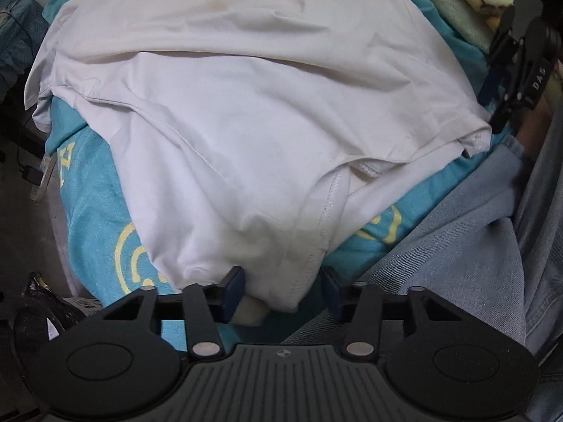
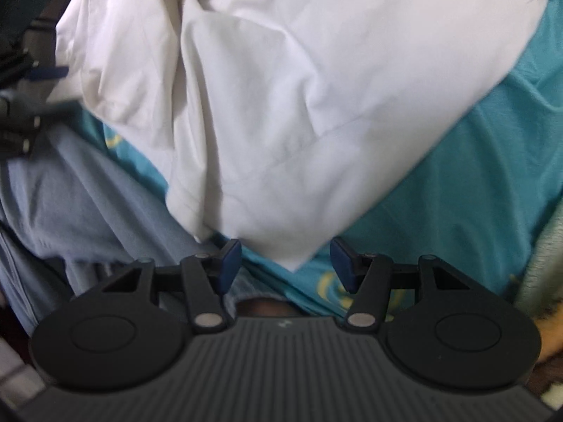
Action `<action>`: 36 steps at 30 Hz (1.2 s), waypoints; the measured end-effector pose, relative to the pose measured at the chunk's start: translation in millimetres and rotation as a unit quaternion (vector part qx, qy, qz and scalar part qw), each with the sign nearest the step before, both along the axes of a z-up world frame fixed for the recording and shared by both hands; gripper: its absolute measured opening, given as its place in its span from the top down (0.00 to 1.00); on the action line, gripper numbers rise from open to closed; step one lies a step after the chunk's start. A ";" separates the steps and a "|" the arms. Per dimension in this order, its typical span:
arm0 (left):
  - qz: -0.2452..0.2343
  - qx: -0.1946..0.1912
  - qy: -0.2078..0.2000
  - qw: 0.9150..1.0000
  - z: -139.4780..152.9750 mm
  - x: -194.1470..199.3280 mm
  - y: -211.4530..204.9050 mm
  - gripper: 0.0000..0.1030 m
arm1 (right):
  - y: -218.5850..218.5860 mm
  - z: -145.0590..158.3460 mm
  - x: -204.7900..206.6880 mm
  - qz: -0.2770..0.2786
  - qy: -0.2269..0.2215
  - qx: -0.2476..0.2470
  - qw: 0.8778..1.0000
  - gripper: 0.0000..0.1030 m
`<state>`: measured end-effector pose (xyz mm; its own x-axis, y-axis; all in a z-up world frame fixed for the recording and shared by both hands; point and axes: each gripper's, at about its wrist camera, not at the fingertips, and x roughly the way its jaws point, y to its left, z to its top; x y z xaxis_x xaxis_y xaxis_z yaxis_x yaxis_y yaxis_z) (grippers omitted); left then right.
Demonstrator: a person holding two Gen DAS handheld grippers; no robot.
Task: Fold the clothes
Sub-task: 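Grasp the white T-shirt hem with the left gripper and lift it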
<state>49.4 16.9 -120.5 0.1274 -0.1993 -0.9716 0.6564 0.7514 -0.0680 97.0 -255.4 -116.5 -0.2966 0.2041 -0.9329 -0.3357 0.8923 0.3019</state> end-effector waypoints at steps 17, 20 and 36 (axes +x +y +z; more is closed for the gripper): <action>0.223 -0.224 -0.129 0.940 103.3 5.2 127.1 0.97 | -29.8 4.5 -9.8 0.006 -0.019 0.062 0.998 0.43; 0.263 -0.246 -0.162 0.918 111.7 2.8 151.1 0.97 | -10.6 31.7 -17.1 0.039 -0.090 0.063 0.993 0.42; 0.414 -0.345 -0.341 0.770 115.3 -42.8 184.3 0.97 | 136.9 67.8 -26.9 -0.007 -0.321 0.195 0.927 0.43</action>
